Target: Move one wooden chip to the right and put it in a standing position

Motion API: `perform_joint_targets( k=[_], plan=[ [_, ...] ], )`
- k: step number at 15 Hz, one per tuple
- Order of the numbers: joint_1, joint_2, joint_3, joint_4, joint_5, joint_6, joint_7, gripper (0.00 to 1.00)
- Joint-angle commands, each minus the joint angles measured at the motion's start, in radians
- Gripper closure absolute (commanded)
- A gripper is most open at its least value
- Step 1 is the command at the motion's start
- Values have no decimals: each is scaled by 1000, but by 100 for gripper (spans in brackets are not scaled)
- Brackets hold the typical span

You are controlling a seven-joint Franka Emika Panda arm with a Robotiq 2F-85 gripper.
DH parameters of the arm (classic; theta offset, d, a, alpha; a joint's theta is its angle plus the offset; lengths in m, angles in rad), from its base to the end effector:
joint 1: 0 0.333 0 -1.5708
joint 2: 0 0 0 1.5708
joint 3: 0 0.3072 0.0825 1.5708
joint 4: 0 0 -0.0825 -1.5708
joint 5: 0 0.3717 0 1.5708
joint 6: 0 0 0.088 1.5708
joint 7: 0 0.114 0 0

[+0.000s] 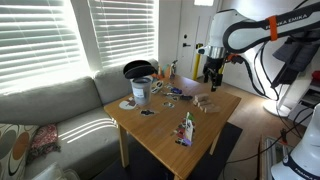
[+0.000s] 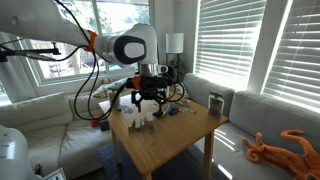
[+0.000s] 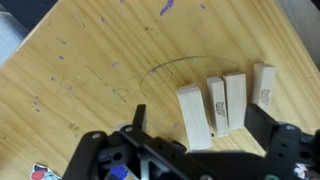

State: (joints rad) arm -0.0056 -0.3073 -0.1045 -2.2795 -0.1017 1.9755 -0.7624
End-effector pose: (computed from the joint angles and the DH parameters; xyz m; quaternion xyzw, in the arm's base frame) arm 0.4452 -0.0584 0.4671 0.9394 0.3414 -0.0120 0.0286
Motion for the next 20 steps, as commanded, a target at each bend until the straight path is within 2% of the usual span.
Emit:
perform_joint_targets(
  k=[1, 4, 9, 11, 12, 14, 15, 18, 20],
  plan=[
    [4, 0, -4, 2, -1, -2, -1, 0],
    [27, -25, -16, -60, 18, 74, -137, 0],
    [46, -24, -17, -126, 34, 214, -281, 2],
    [54, -24, -16, -139, 64, 263, -298, 13],
    [57, -23, -16, -143, 77, 278, -308, 27],
    [65, -17, -16, -147, 109, 299, -324, 36],
    [69, -15, -15, -150, 126, 307, -327, 44],
    [79, -11, -11, -146, 170, 309, -334, 51],
    [81, -7, -8, -143, 178, 308, -334, 46]
  ],
)
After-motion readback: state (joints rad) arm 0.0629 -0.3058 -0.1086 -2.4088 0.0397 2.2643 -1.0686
